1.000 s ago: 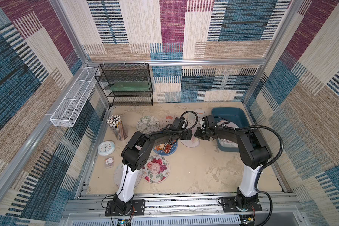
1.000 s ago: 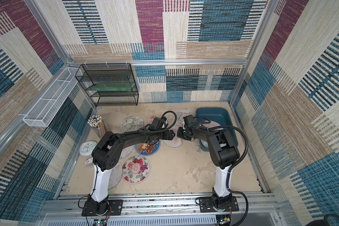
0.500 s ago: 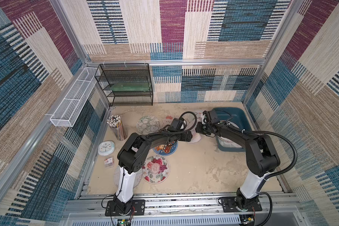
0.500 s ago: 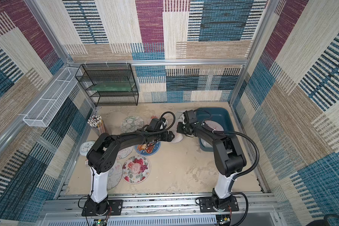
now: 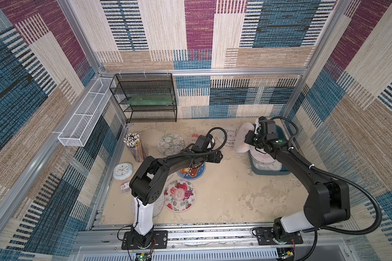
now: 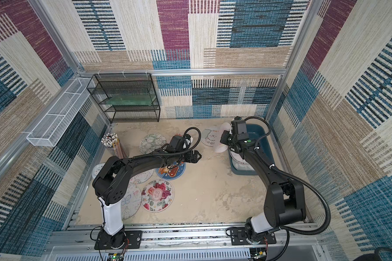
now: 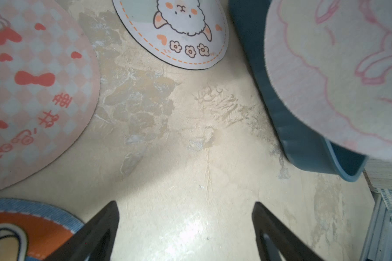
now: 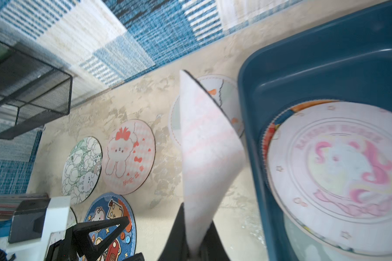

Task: Put the coasters into the storage box
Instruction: Place the coaster in the storage box.

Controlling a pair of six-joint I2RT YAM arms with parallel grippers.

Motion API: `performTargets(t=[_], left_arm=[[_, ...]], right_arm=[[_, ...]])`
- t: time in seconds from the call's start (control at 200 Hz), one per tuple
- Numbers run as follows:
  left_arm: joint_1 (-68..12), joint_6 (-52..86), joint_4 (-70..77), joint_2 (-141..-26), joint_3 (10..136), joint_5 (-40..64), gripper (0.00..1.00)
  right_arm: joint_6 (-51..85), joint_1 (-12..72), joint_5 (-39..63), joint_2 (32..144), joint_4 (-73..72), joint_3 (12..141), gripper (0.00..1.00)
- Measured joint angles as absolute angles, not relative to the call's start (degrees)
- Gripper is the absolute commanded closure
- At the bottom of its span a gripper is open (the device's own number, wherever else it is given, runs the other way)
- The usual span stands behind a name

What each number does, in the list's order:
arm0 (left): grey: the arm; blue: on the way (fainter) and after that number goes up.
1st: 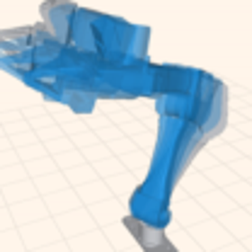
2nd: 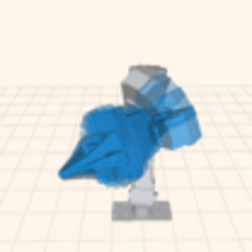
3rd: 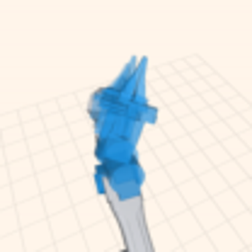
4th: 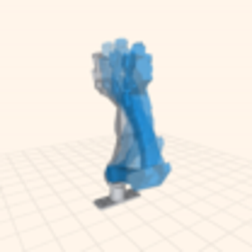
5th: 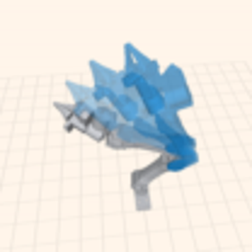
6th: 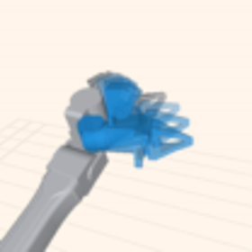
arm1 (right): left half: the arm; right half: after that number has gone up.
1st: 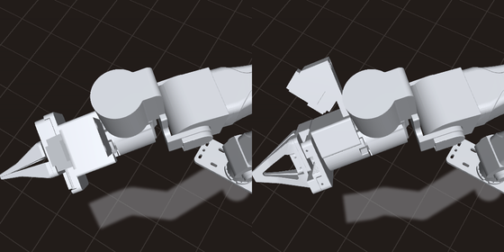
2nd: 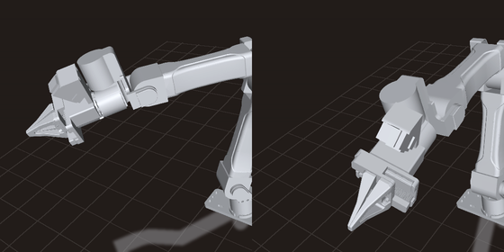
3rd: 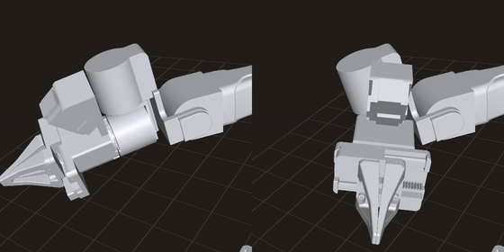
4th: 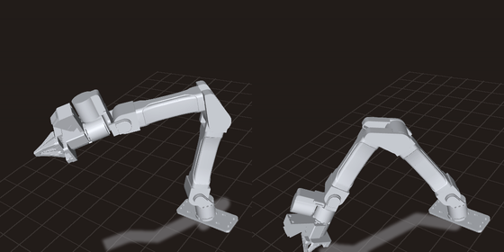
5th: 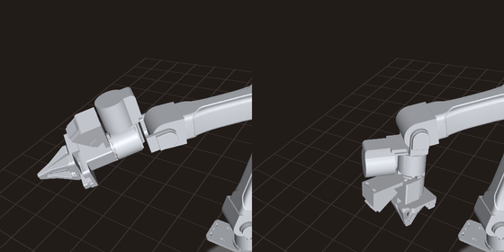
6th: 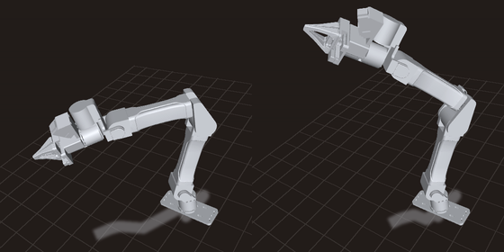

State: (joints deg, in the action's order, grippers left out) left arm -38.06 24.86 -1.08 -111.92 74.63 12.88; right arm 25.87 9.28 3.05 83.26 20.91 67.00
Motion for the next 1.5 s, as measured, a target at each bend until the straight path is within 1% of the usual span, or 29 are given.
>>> performTargets(t=[0.21, 0.516, 0.716, 0.917, 1.282, 1.307, 1.372, 1.503], left_arm=[[-38.89, 24.80, -1.02, -111.42, 73.80, 14.44, 0.10], [-39.20, 25.15, -0.67, -109.89, 72.69, 15.31, 0.10], [-39.27, 25.34, -0.64, -108.31, 71.57, 15.33, 0.10], [-39.27, 25.54, -0.27, -107.35, 70.26, 15.31, 0.10], [-39.24, 25.56, -0.14, -107.57, 70.11, 15.35, 0.10], [-39.24, 25.56, -0.01, -107.59, 70.06, 15.35, 0.10], [-39.24, 25.56, 0.19, -107.59, 69.93, 15.40, 0.10], [-39.24, 25.56, 0.91, -107.63, 69.89, 15.81, 0.10]], right_arm=[[25.41, 3.95, 0.91, 78.46, 21.10, 66.85, 0.87], [25.21, -0.16, -1.67, 78.26, 20.34, 64.07, 0.87], [25.32, -3.46, -1.10, 83.05, 16.34, 63.79, 0.88], [25.69, -4.43, 1.13, 87.99, 13.85, 64.05, 0.88], [28.12, -7.99, 2.13, 95.64, 10.81, 57.89, 0.87], [28.45, -8.19, 2.00, 96.05, 10.92, 57.76, 0.86], [28.71, -8.47, 1.28, 96.79, 11.60, 57.52, 0.76], [28.97, -8.32, 0.86, 97.10, 12.38, 57.41, 0.69]])
